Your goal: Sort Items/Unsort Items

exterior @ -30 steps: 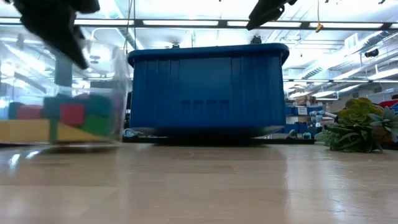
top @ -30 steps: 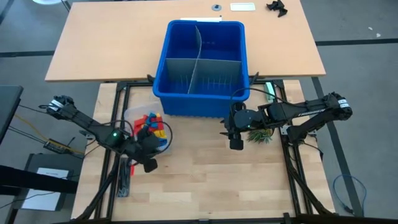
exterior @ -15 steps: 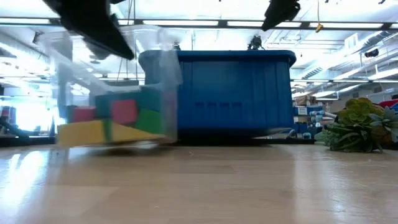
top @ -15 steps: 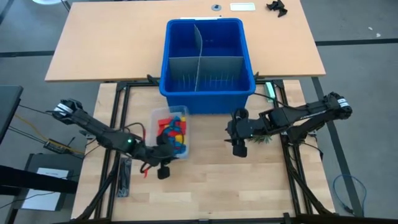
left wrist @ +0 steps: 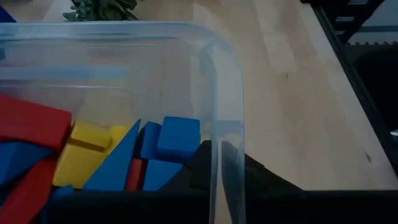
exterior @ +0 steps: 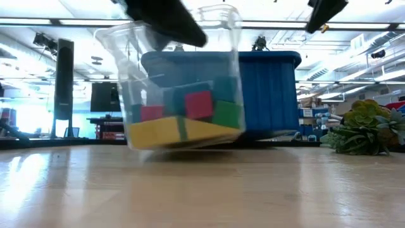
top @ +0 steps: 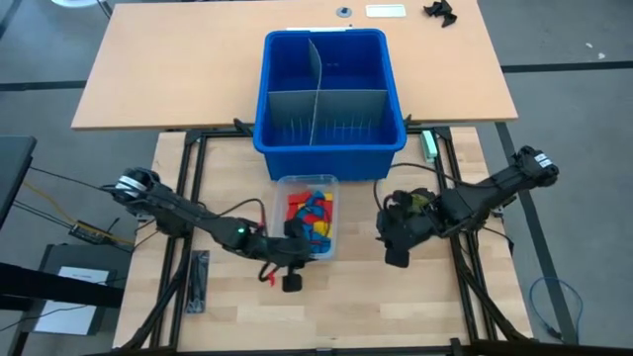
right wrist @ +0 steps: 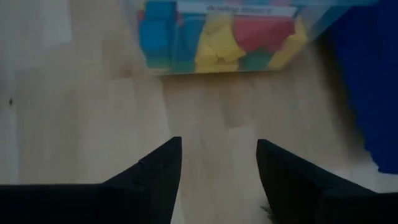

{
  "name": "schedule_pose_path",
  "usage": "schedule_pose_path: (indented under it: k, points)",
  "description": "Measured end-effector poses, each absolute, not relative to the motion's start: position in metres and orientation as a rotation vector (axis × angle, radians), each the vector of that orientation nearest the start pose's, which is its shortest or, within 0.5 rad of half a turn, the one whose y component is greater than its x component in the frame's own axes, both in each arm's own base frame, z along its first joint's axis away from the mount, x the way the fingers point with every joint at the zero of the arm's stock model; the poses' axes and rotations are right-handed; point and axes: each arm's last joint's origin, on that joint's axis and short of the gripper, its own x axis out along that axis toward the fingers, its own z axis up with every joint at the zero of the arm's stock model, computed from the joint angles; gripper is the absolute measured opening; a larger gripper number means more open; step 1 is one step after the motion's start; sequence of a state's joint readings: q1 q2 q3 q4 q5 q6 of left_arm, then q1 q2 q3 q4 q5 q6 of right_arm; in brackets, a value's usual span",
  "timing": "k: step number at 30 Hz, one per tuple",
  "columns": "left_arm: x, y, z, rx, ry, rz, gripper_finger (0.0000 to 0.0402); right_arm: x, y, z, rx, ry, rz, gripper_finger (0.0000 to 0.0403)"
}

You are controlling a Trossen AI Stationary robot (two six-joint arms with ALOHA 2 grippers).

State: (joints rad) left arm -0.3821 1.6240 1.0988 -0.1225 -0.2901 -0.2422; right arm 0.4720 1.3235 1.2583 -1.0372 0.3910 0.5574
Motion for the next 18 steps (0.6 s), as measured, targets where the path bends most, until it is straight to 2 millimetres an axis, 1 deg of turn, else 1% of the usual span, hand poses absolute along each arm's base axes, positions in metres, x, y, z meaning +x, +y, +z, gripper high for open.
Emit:
schedule_pose_path:
  k: [4, 8, 10, 12, 15, 18]
  points:
    - [0.348, -0.132, 0.241, 0.000, 0.603, -0.028, 0.0027, 0.217, 0.116, 0.320, 0.020, 0.932, -0.227, 0.0199]
    - [0.357, -0.140, 0.242, -0.002, 0.527, -0.049, 0.0022, 0.210, 0.128, 0.318, -0.005, 0.880, -0.239, 0.0196]
    - [0.359, -0.142, 0.241, -0.004, 0.468, -0.064, 0.0022, 0.206, 0.134, 0.312, -0.025, 0.858, -0.259, 0.0195]
    - [0.360, -0.143, 0.241, -0.016, 0.401, -0.076, 0.0022, 0.203, 0.139, 0.301, -0.033, 0.829, -0.275, 0.0194]
    - [0.360, -0.139, 0.236, -0.039, 0.306, -0.099, 0.0022, 0.204, 0.144, 0.284, -0.032, 0.782, -0.276, 0.0192]
    - [0.359, -0.131, 0.229, -0.072, 0.239, -0.117, 0.0023, 0.211, 0.149, 0.280, -0.005, 0.708, -0.240, 0.0190]
